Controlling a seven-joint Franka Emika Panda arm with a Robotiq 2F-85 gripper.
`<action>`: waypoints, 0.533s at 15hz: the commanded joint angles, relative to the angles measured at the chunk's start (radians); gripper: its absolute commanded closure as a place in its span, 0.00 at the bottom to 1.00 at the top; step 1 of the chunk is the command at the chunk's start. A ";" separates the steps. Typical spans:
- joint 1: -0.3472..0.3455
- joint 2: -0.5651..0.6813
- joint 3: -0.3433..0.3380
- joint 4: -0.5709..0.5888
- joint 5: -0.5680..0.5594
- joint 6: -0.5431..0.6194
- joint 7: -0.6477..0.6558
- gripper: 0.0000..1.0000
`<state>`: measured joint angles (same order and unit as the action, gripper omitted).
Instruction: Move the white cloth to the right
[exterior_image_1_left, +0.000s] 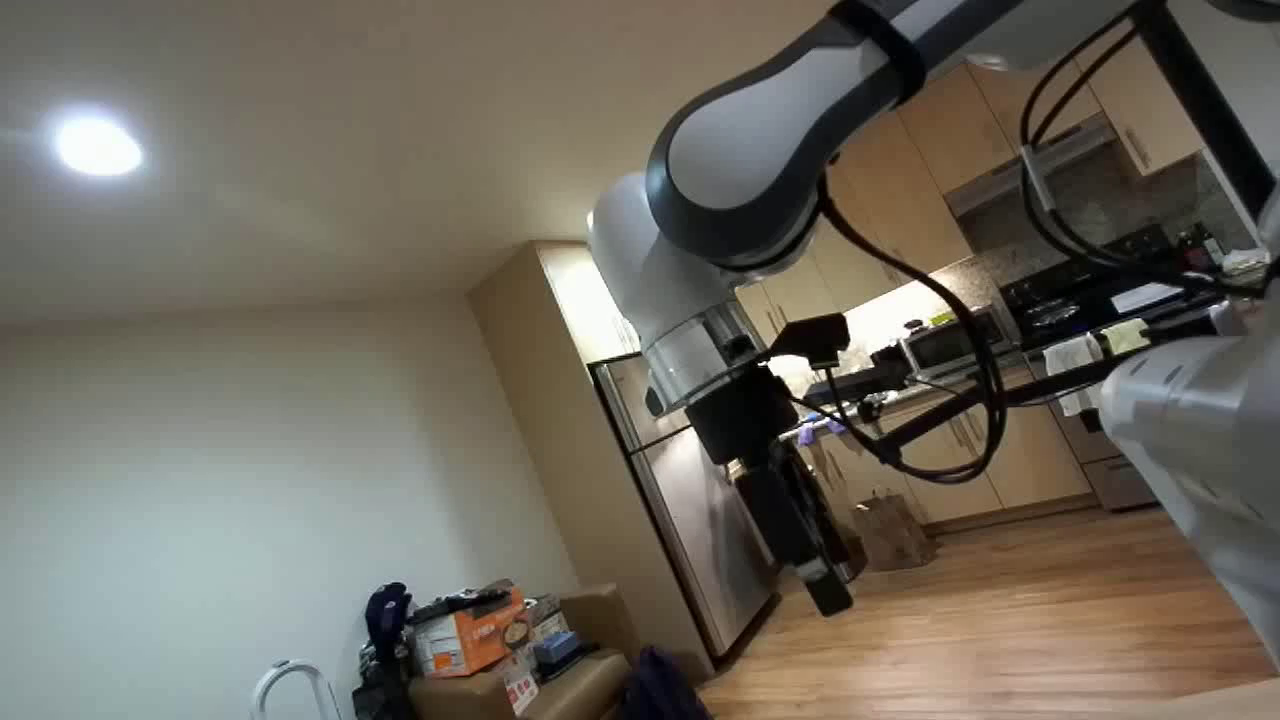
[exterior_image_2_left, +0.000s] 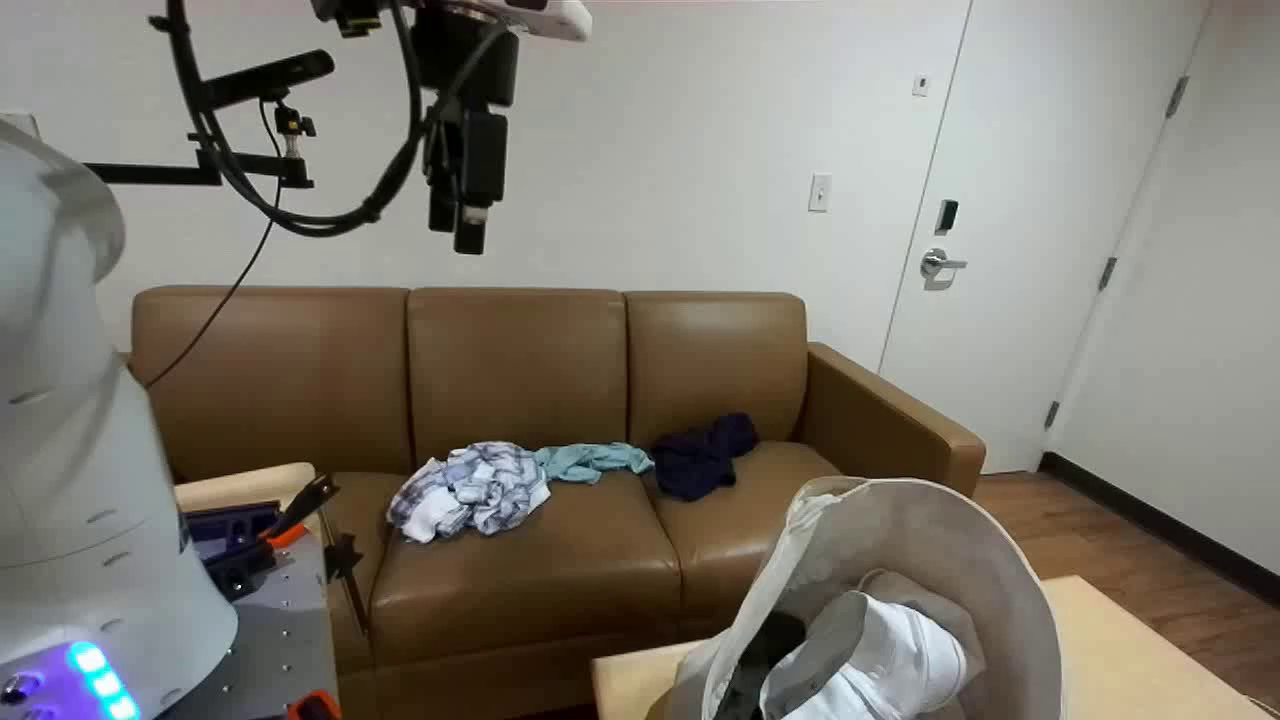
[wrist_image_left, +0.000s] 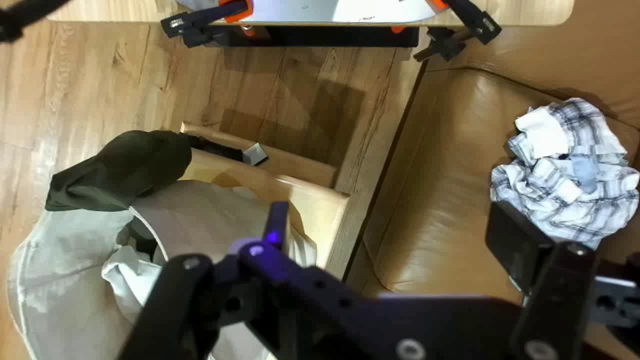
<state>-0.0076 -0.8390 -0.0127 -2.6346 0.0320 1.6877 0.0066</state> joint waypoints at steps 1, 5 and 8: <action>-0.002 0.001 0.001 0.002 0.001 -0.002 -0.001 0.00; 0.047 0.168 0.002 0.070 -0.043 0.107 -0.134 0.00; 0.116 0.335 0.026 0.107 -0.011 0.237 -0.198 0.00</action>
<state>0.0457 -0.7009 -0.0075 -2.5997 0.0153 1.8360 -0.1237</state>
